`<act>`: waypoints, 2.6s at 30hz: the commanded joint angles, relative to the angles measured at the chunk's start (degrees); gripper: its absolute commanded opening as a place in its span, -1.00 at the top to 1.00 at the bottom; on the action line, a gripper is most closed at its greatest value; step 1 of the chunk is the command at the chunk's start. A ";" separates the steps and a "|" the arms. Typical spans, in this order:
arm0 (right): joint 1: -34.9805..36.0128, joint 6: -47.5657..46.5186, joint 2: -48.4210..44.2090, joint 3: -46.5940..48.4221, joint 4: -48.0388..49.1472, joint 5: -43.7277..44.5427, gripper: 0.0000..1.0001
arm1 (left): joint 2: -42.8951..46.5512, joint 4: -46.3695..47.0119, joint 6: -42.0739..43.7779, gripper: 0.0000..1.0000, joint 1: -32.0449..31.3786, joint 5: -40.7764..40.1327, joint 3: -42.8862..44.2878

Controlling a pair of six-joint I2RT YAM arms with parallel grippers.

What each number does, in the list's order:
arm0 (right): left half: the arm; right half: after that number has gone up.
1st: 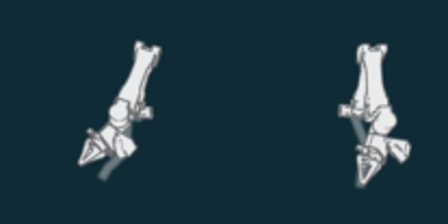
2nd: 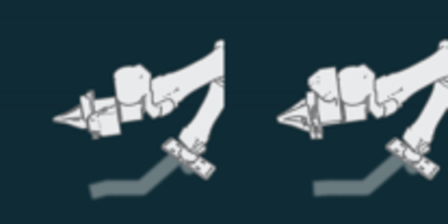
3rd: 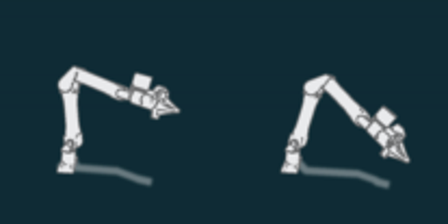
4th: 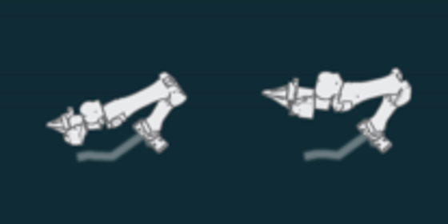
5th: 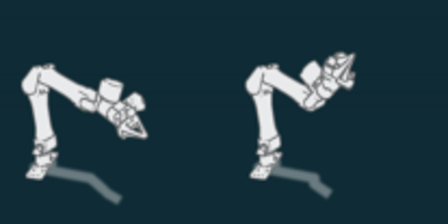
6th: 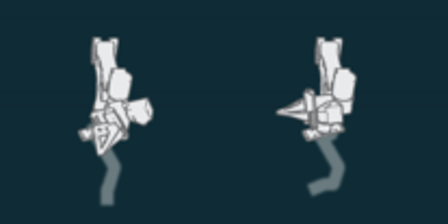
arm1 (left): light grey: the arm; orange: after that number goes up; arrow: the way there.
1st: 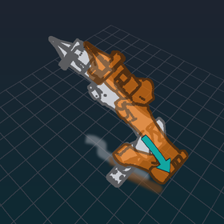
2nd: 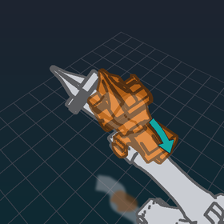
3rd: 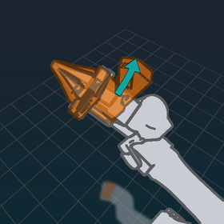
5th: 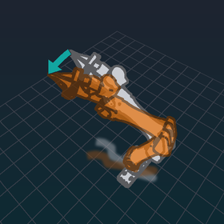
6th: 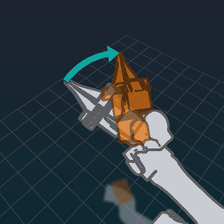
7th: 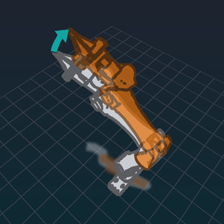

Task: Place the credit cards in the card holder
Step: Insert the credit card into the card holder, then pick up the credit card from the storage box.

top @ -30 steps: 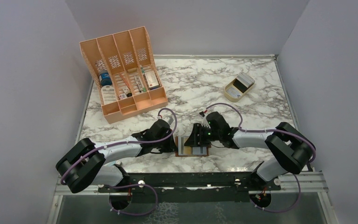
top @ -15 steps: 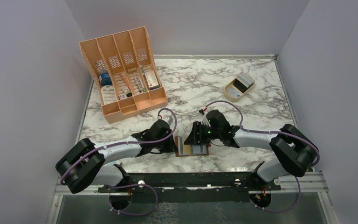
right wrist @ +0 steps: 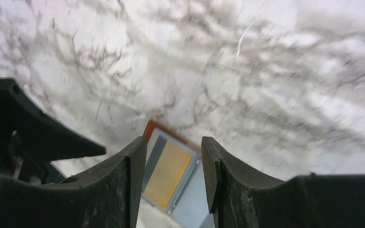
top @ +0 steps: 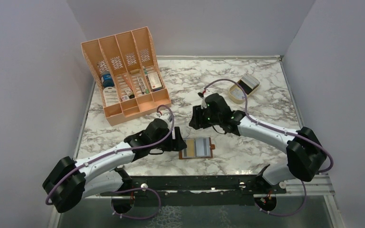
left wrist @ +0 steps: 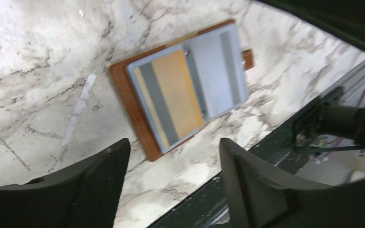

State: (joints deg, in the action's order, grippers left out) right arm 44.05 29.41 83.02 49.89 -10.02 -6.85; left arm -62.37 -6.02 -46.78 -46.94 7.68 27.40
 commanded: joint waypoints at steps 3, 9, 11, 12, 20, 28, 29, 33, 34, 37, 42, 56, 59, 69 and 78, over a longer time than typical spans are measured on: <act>-1.71 -15.32 5.20 12.58 -9.51 19.92 0.06 | 8.51 -6.52 4.59 -0.77 0.00 -4.54 5.26; -8.30 -25.00 11.82 22.01 -9.83 26.13 0.06 | 13.05 -13.11 8.99 -0.98 0.08 -6.49 8.99; -11.91 -27.19 13.83 25.15 -10.67 27.49 0.06 | 12.99 -15.75 10.61 -0.98 0.09 -6.78 10.46; -13.74 -28.35 14.80 26.39 -10.71 28.37 0.06 | 13.01 -16.58 10.73 -0.98 0.08 -6.57 11.04; -25.14 -37.22 20.66 33.30 -10.09 33.62 0.06 | 13.08 -23.96 17.00 -0.98 0.09 -6.62 16.89; -30.41 -44.14 28.13 36.89 -8.15 33.91 0.06 | 14.26 -25.04 19.27 -0.98 0.09 -9.78 17.63; -30.95 -44.70 29.33 37.11 -7.78 33.73 0.06 | 14.60 -25.16 19.20 -0.98 0.14 -10.09 17.49; -32.00 -46.73 32.83 39.24 -7.90 34.81 0.06 | 16.10 -25.34 18.52 -0.98 0.09 -10.86 16.83; -32.12 -47.18 33.54 39.82 -7.91 34.88 0.06 | 16.43 -25.29 18.49 -0.98 0.09 -11.00 16.81; -32.21 -48.26 35.59 41.16 -8.06 36.12 0.06 | 16.72 -25.33 18.57 -0.98 0.10 -11.74 16.92; -32.24 -50.34 38.36 41.78 -7.50 38.54 0.06 | 16.54 -25.34 18.65 -0.98 0.09 -11.82 17.08; -32.35 -53.22 39.06 40.46 -3.41 41.67 0.23 | 16.95 -25.30 18.30 -0.98 0.09 -12.59 16.91; -32.53 -53.31 39.01 40.70 -3.34 41.42 0.25 | 17.01 -25.34 18.22 -0.98 0.14 -12.52 16.98; -32.71 -53.57 38.50 40.73 -3.16 41.24 0.41 | 17.81 -25.37 18.07 -0.98 0.16 -12.96 16.81; -32.82 -54.10 37.75 41.37 -3.02 40.52 0.56 | 17.77 -25.39 18.01 -0.98 0.20 -12.87 16.87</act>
State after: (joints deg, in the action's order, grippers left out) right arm 11.92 -23.83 121.62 90.26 -15.77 32.32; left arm -45.39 -31.62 -28.80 -46.94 -3.77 43.48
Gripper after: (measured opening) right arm 0.233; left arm 0.991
